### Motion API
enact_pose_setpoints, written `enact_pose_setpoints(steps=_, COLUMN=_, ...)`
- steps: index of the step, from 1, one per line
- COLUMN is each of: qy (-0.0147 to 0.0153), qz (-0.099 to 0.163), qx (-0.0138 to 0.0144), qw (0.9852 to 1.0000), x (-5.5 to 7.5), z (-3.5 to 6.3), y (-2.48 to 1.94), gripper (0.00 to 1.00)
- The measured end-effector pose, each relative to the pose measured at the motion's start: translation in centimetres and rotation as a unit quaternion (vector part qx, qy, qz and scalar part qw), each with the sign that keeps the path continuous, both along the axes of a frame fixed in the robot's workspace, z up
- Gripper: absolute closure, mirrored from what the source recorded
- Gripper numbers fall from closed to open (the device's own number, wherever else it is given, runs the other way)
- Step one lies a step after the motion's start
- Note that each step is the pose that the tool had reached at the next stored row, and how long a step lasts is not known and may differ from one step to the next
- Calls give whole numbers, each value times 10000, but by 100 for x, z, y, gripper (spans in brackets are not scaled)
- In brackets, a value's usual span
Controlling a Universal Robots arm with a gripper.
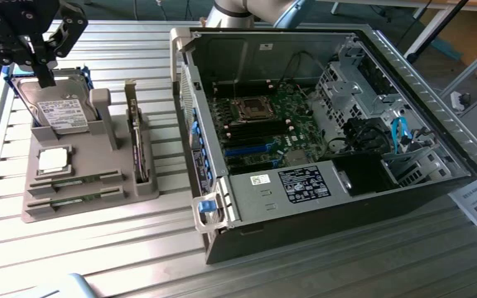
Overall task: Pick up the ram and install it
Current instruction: 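Pick up the ram and move it above insertion slot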
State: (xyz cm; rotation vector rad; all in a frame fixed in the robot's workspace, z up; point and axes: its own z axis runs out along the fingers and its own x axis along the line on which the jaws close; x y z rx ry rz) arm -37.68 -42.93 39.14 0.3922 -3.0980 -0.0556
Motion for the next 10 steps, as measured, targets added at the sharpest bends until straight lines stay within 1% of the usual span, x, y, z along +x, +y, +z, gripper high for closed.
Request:
enact_pose_setpoints(steps=6, qy=0, qz=329, qx=0, qw=9995, x=0, z=0, y=-1, gripper=90)
enact_pose_setpoints(steps=10, qy=0, qz=569, qx=0, qw=9984, x=0, z=0, y=-2, gripper=90)
